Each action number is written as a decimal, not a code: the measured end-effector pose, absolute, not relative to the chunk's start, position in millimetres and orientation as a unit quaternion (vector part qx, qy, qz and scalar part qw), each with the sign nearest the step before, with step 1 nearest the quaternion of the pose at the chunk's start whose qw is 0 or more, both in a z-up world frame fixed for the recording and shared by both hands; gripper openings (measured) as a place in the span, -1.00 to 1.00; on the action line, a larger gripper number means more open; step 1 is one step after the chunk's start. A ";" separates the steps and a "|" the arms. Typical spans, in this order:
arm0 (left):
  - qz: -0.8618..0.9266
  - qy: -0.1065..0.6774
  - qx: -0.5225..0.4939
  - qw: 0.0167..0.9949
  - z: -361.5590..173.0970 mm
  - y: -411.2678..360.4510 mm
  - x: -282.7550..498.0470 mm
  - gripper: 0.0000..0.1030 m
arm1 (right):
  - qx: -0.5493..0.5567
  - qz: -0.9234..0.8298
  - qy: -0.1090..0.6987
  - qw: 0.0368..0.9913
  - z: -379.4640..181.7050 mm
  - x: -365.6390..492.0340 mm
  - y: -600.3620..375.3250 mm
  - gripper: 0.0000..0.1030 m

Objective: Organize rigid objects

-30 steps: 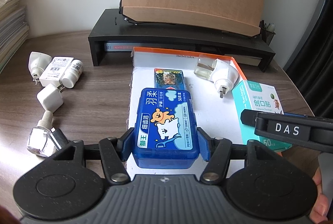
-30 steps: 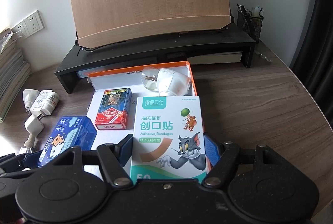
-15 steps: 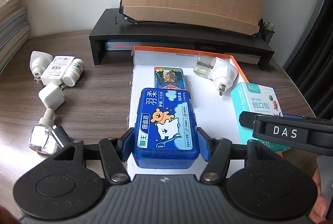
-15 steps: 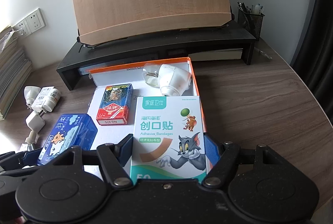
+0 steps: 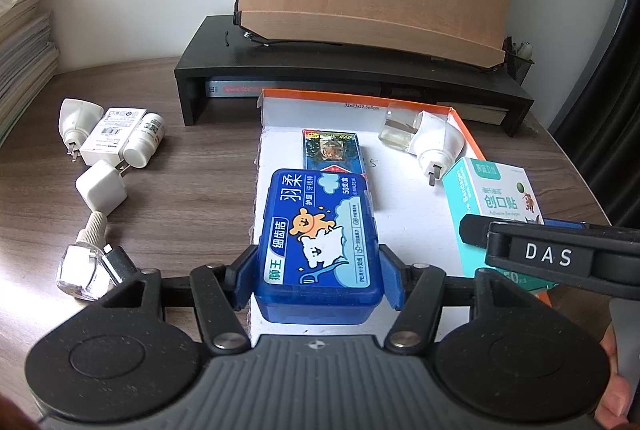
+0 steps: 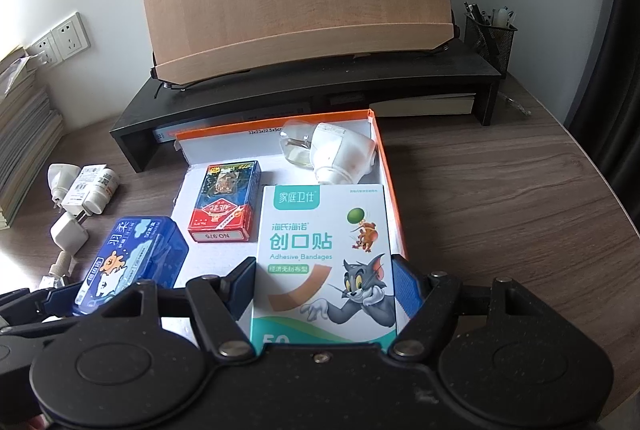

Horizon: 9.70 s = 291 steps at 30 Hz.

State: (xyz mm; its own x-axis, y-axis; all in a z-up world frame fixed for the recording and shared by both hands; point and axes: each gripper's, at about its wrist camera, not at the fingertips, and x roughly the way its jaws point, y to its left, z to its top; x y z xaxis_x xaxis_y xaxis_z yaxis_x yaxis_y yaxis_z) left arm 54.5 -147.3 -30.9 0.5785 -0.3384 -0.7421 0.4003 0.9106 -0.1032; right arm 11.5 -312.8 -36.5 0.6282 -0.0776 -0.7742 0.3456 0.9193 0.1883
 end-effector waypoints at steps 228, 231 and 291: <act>-0.161 0.415 0.036 0.895 -12.4 -59.9 61.3 0.70 | 0.136 -0.090 0.396 0.904 -2.1 21.7 -215.0 0.74; -0.157 0.413 0.034 0.896 -11.5 -50.1 62.5 0.70 | 0.134 -0.085 0.396 0.905 -0.6 24.7 -205.7 0.74; -0.133 0.458 0.002 0.879 -47.9 74.6 109.7 0.71 | 0.119 -0.020 0.445 0.888 -37.9 76.2 -100.5 0.72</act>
